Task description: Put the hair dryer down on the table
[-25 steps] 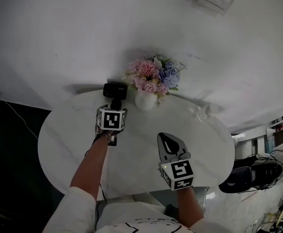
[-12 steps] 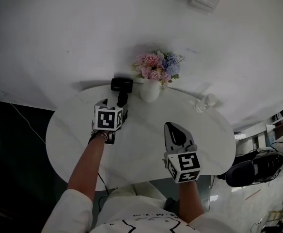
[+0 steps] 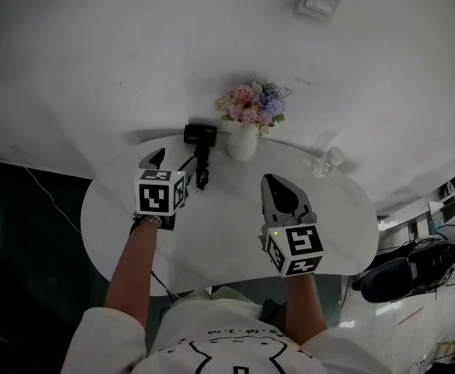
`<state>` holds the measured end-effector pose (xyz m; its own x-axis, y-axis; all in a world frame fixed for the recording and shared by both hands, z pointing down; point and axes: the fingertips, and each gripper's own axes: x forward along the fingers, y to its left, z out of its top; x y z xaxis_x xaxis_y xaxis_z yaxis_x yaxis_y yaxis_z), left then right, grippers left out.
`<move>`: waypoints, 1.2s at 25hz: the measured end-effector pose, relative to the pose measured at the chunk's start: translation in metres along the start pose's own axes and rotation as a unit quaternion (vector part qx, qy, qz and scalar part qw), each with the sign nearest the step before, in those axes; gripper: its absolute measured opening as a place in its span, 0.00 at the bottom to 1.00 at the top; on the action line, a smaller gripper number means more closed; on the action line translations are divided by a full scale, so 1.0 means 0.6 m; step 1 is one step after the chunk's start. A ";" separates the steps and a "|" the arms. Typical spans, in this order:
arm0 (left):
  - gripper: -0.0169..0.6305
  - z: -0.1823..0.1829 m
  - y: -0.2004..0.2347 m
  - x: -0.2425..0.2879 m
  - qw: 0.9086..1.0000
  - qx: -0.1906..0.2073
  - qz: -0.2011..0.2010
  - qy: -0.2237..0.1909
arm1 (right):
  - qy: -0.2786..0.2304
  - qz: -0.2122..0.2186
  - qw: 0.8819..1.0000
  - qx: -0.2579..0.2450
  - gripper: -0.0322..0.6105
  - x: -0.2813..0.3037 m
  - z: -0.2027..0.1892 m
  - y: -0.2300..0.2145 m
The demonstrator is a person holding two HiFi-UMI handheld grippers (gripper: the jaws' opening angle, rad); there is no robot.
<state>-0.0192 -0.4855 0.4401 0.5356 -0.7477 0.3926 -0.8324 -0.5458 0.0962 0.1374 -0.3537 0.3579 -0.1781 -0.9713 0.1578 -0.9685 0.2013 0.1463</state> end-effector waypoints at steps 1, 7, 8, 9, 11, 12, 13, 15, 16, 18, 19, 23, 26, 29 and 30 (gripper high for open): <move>0.57 0.008 -0.002 -0.012 1.000 0.001 0.000 -0.010 | -0.004 0.001 1.000 -0.001 0.05 -0.003 0.005 0.001; 0.57 0.054 -0.020 -0.082 0.997 0.021 0.010 -0.072 | -0.032 -0.003 0.999 0.004 0.05 -0.021 0.033 -0.018; 0.57 0.060 -0.024 -0.092 0.996 0.025 0.011 -0.081 | -0.036 -0.004 0.999 0.006 0.05 -0.025 0.038 -0.022; 0.57 0.066 -0.028 -0.103 0.996 0.027 0.012 -0.090 | -0.040 -0.004 0.999 0.008 0.05 -0.029 0.043 -0.024; 0.57 0.079 -0.034 -0.126 0.993 0.029 0.011 -0.110 | -0.050 -0.007 0.999 0.011 0.05 -0.038 0.054 -0.028; 0.57 0.086 -0.036 -0.136 0.992 0.030 0.011 -0.121 | -0.055 -0.010 0.998 0.013 0.05 -0.041 0.060 -0.031; 0.57 0.093 -0.037 -0.147 0.991 0.034 0.011 -0.133 | -0.061 -0.013 0.998 0.015 0.05 -0.044 0.066 -0.034; 0.56 0.107 -0.036 -0.166 0.987 0.043 0.015 -0.156 | -0.069 -0.015 0.997 0.014 0.05 -0.050 0.074 -0.036; 0.53 0.113 -0.034 -0.176 0.984 0.048 0.021 -0.168 | -0.072 -0.014 0.997 0.012 0.05 -0.053 0.076 -0.037; 0.38 0.126 -0.029 -0.196 0.977 0.061 0.045 -0.198 | -0.076 -0.014 0.997 0.008 0.05 -0.058 0.080 -0.042; 0.25 0.133 -0.025 -0.208 0.973 0.071 0.063 -0.212 | -0.077 -0.015 0.997 0.007 0.05 -0.060 0.081 -0.044; 0.05 0.147 -0.029 -0.248 0.960 0.098 0.087 -0.249 | -0.086 -0.020 0.996 -0.003 0.05 -0.070 0.095 -0.053; 0.05 0.160 -0.039 -0.268 0.955 0.104 0.072 -0.267 | -0.098 -0.031 0.995 -0.018 0.05 -0.075 0.110 -0.062; 0.05 0.176 -0.043 -0.288 0.950 0.118 0.072 -0.281 | -0.111 -0.035 0.992 -0.037 0.05 -0.077 0.129 -0.068; 0.05 0.183 -0.044 -0.296 0.947 0.121 0.072 -0.287 | -0.117 -0.035 0.992 -0.038 0.05 -0.079 0.136 -0.070</move>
<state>-0.0764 -0.3799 0.2675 0.4658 -0.8656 -0.1838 -0.8830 -0.4409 -0.1610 0.1722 -0.3267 0.2644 -0.1547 -0.9843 -0.0849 -0.9658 0.1326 0.2230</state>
